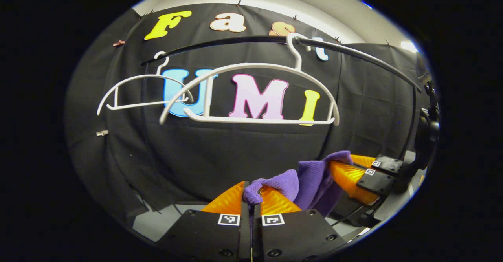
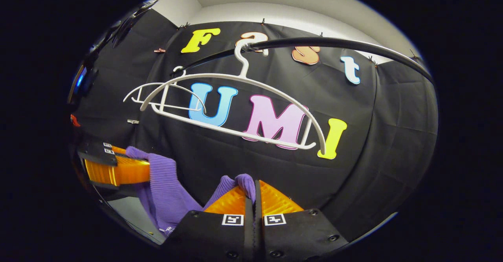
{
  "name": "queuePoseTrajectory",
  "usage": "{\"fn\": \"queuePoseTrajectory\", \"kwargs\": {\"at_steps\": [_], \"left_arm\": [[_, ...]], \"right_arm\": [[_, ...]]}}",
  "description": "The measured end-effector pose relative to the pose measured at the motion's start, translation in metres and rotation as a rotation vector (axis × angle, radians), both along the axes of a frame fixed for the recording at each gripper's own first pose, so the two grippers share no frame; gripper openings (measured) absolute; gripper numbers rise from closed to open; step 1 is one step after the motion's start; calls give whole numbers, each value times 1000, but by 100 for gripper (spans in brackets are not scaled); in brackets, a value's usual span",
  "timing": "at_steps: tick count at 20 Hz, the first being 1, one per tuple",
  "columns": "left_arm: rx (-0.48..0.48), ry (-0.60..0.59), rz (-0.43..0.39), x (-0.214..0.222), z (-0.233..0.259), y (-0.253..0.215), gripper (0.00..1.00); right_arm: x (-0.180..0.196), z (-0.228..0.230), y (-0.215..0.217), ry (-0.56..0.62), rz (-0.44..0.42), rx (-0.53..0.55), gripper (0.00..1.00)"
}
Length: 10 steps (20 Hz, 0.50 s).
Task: Grasp the clothes on the hanger with both hands and then place them into the laundry hamper below.
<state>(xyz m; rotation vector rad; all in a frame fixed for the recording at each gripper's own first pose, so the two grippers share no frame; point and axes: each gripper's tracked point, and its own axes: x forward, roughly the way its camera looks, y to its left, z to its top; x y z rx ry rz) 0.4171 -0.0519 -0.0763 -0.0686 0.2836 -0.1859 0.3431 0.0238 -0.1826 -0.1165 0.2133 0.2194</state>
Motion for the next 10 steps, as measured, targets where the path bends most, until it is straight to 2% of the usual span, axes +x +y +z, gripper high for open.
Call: {"fn": "queuePoseTrajectory", "kwargs": {"at_steps": [5, 10], "left_arm": [[-25, 32, -62, -7, -16, -20, 5], [-1, 117, -99, -16, -73, -27, 6]], "right_arm": [[-16, -13, -3, 56, 3, 10, 5], [-32, -67, -1, 162, 51, 0, 5]]}}
